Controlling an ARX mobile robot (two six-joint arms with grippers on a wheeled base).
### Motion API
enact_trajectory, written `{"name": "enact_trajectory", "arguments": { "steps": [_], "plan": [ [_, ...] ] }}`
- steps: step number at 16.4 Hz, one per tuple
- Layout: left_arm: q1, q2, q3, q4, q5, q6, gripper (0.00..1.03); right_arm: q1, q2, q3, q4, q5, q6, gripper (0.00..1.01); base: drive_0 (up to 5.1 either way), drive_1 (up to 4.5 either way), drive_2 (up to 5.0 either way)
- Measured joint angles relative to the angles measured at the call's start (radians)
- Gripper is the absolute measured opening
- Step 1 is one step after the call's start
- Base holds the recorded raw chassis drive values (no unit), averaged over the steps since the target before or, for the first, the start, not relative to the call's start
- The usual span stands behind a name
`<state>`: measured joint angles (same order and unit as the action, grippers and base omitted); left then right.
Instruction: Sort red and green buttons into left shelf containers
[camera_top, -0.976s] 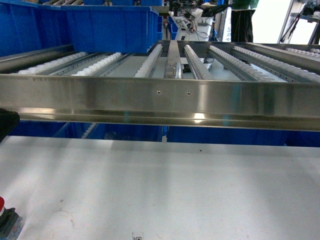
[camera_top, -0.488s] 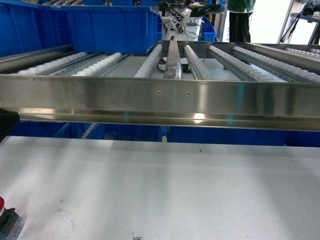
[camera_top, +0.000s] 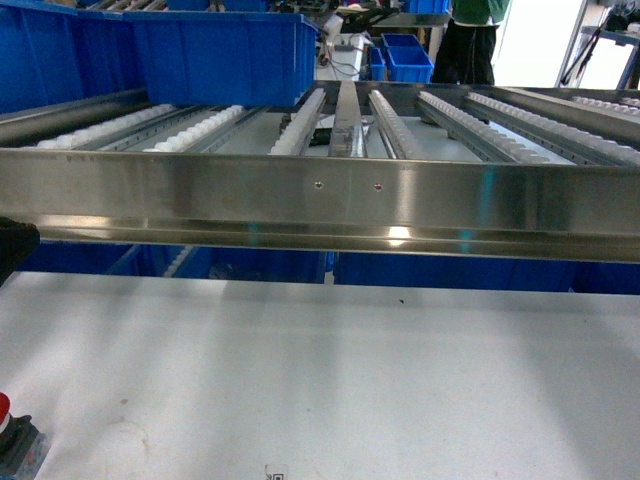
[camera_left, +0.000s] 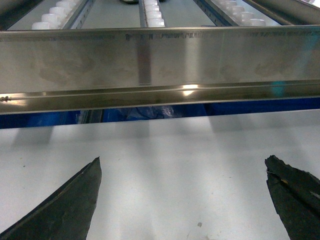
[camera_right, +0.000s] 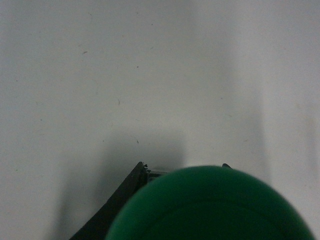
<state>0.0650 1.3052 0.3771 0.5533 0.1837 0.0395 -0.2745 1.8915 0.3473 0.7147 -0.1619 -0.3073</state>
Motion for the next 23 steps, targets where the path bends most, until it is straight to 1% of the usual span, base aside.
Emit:
{"name": "enact_trajectory", "arguments": {
  "steps": [1, 2, 4, 5, 7, 8, 9, 10, 11, 13, 14, 15, 16, 17, 19, 20, 21, 22, 23],
  "plan": [
    [0.0, 0.0, 0.0, 0.0, 0.0, 0.0, 0.98, 0.002, 0.001, -0.004, 0.01, 0.0, -0.001, 0.38, 0.0, 0.0, 0.0],
    [0.0, 0.0, 0.0, 0.0, 0.0, 0.0, 0.98, 0.006, -0.001, -0.007, 0.01, 0.0, -0.001, 0.35, 0.0, 0.0, 0.0],
    [0.0, 0.0, 0.0, 0.0, 0.0, 0.002, 0.98, 0.019, -0.036, -0.037, 0.007, 0.0, 0.0, 0.35, 0.0, 0.0, 0.0],
    [0.0, 0.0, 0.0, 0.0, 0.0, 0.003, 0.98, 0.021, -0.093, -0.067, 0.006, -0.01, 0.0, 0.35, 0.0, 0.0, 0.0],
    [0.0, 0.0, 0.0, 0.0, 0.0, 0.003, 0.98, 0.033, -0.259, -0.122, -0.019, -0.034, 0.01, 0.35, 0.0, 0.0, 0.0],
    [0.0, 0.0, 0.0, 0.0, 0.0, 0.003, 0.98, 0.036, -0.359, -0.159, -0.027, -0.051, 0.022, 0.35, 0.0, 0.0, 0.0],
    [0.0, 0.0, 0.0, 0.0, 0.0, 0.003, 0.98, 0.04, -0.444, -0.187, -0.058, -0.058, 0.028, 0.35, 0.0, 0.0, 0.0],
    [0.0, 0.0, 0.0, 0.0, 0.0, 0.003, 0.98, 0.039, -0.554, -0.222, -0.113, -0.08, 0.045, 0.35, 0.0, 0.0, 0.0],
    [0.0, 0.0, 0.0, 0.0, 0.0, 0.003, 0.98, 0.036, -0.694, -0.251, -0.2, -0.097, 0.059, 0.35, 0.0, 0.0, 0.0],
    [0.0, 0.0, 0.0, 0.0, 0.0, 0.003, 0.98, -0.009, -0.949, -0.263, -0.372, -0.148, 0.093, 0.35, 0.0, 0.0, 0.0],
    [0.0, 0.0, 0.0, 0.0, 0.0, 0.003, 0.98, -0.026, -1.073, -0.264, -0.459, -0.16, 0.103, 0.35, 0.0, 0.0, 0.0],
    [0.0, 0.0, 0.0, 0.0, 0.0, 0.003, 0.98, -0.021, -1.197, -0.272, -0.548, -0.165, 0.11, 0.35, 0.0, 0.0, 0.0],
    [0.0, 0.0, 0.0, 0.0, 0.0, 0.003, 0.98, 0.008, -1.274, -0.289, -0.597, -0.163, 0.114, 0.35, 0.0, 0.0, 0.0],
    [0.0, 0.0, 0.0, 0.0, 0.0, 0.003, 0.98, 0.027, -1.3, -0.299, -0.613, -0.161, 0.116, 0.35, 0.0, 0.0, 0.0],
    [0.0, 0.0, 0.0, -0.002, -0.001, 0.003, 0.98, 0.026, -1.298, -0.3, -0.613, -0.153, 0.116, 0.35, 0.0, 0.0, 0.0],
    [-0.008, -0.001, -0.004, -0.011, -0.026, 0.005, 0.98, 0.026, -1.298, -0.3, -0.612, -0.153, 0.116, 0.35, 0.0, 0.0, 0.0],
    [-0.023, 0.016, -0.047, -0.005, -0.099, 0.011, 0.98, 0.026, -1.298, -0.3, -0.612, -0.153, 0.116, 0.35, 0.0, 0.0, 0.0],
    [-0.028, 0.108, -0.054, 0.041, -0.142, -0.006, 0.98, 0.026, -1.298, -0.3, -0.612, -0.153, 0.116, 0.35, 0.0, 0.0, 0.0],
    [-0.03, 0.138, -0.054, 0.065, -0.147, -0.006, 0.98, 0.026, -1.298, -0.3, -0.612, -0.153, 0.117, 0.35, 0.0, 0.0, 0.0]
  ]
}}
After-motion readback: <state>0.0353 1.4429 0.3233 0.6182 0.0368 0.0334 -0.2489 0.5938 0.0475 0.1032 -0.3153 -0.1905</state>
